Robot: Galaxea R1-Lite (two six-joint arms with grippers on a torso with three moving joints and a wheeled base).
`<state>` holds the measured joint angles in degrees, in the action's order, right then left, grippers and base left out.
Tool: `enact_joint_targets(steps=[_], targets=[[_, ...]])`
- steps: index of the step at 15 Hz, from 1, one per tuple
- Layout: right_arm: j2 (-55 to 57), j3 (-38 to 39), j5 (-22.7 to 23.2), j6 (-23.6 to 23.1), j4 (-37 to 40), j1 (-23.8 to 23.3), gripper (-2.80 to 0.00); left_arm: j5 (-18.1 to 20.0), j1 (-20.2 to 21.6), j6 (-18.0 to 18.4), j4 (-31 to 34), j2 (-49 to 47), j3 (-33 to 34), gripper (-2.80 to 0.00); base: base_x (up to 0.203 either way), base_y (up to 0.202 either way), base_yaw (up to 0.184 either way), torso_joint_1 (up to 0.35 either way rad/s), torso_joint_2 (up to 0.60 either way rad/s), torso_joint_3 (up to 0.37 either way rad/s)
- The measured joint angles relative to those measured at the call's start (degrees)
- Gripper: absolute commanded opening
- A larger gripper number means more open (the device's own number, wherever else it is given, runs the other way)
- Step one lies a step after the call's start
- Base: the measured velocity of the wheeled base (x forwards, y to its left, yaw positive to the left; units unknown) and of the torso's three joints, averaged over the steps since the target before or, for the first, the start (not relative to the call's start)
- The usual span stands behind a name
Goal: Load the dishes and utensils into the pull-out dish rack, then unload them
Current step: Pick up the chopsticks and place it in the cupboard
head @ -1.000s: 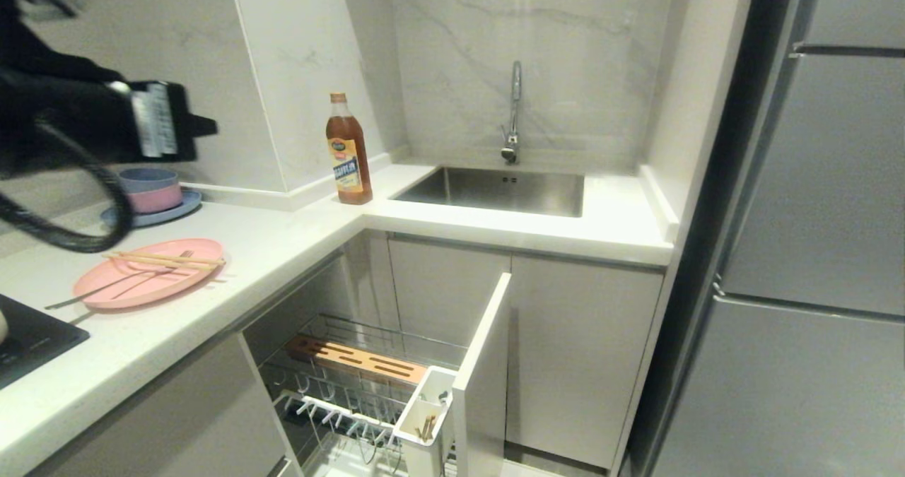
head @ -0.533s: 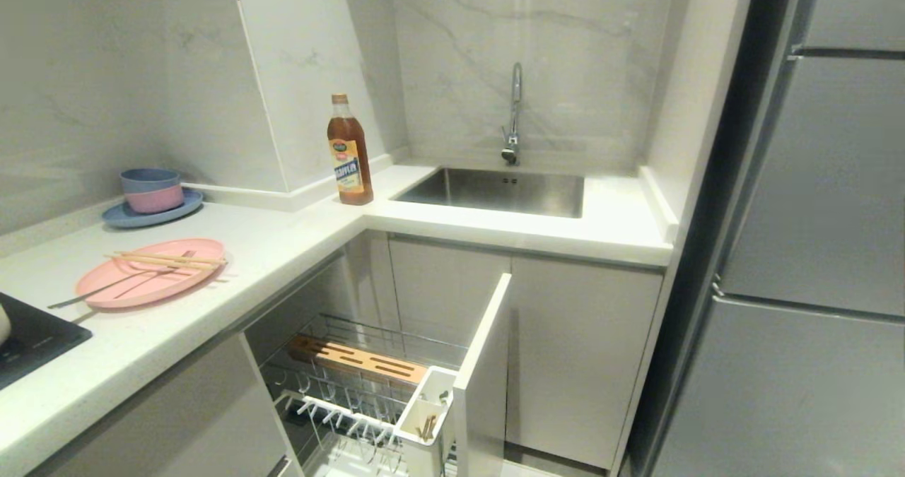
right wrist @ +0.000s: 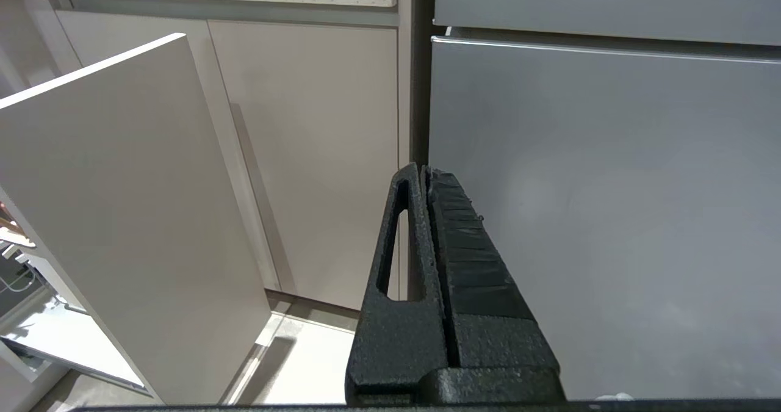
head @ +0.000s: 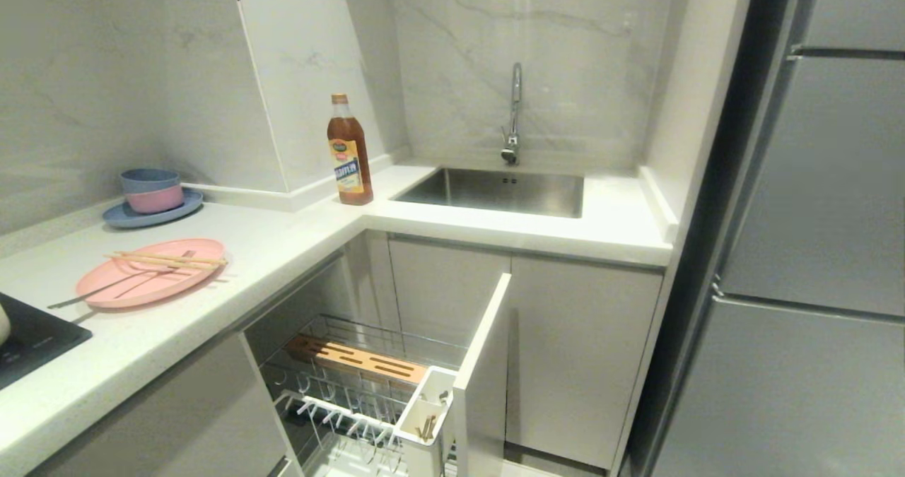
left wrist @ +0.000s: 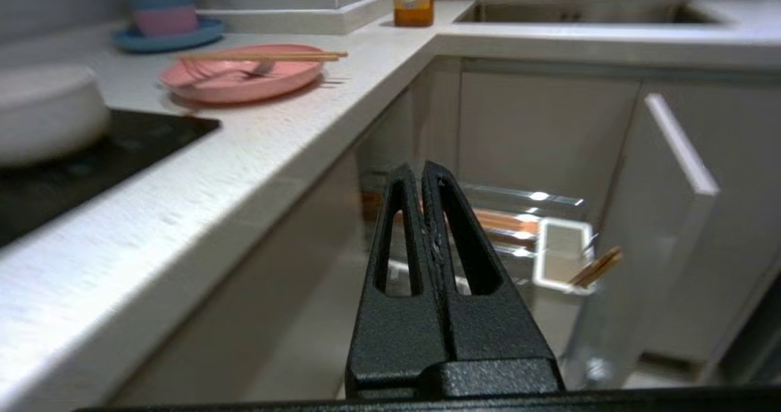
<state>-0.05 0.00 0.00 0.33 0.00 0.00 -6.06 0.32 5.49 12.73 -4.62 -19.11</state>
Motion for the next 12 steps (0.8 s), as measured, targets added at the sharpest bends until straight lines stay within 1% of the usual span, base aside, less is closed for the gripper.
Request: enact_joint_targets(steps=[1,2,4,6,7,8,9,12], targets=[[0.0,0.0,0.0,0.0,0.0,0.0,-2.80,0.4,0.1,-2.3,-1.6,1.5,2.6,-2.80,0.000,0.000,0.000,0.000,0.00,0.000],[0.0,0.0,0.0,0.0,0.0,0.0,-2.80,0.6,0.2,-3.4,-3.0,2.7,5.6,-2.80,0.000,0.000,0.000,0.000,0.00,0.000],[0.0,0.0,0.0,0.0,0.0,0.0,-2.80,1.2,0.3,-3.8,-8.2,3.9,12.5,-2.80,0.000,0.000,0.000,0.000,0.00,0.000],[0.0,0.0,0.0,0.0,0.0,0.0,-2.80,4.2,0.3,-3.9,-16.0,4.4,17.2,-2.80,0.000,0.000,0.000,0.000,0.00,0.000],[0.0,0.0,0.0,0.0,0.0,0.0,-2.80,5.7,0.3,-3.7,-16.6,4.5,18.0,-2.80,0.000,0.000,0.000,0.000,0.00,0.000],[0.0,0.0,0.0,0.0,0.0,0.0,-2.80,6.9,0.2,-3.5,-14.6,4.6,18.3,-2.80,0.000,0.000,0.000,0.000,0.00,0.000],[0.0,0.0,0.0,0.0,0.0,0.0,-2.80,7.3,0.2,-3.5,-12.3,4.6,18.6,-2.80,0.000,0.000,0.000,0.000,0.00,0.000],[0.0,0.0,0.0,0.0,0.0,0.0,-2.80,6.9,0.1,-4.5,-11.9,4.7,18.7,-2.80,0.000,0.000,0.000,0.000,0.00,0.000]])
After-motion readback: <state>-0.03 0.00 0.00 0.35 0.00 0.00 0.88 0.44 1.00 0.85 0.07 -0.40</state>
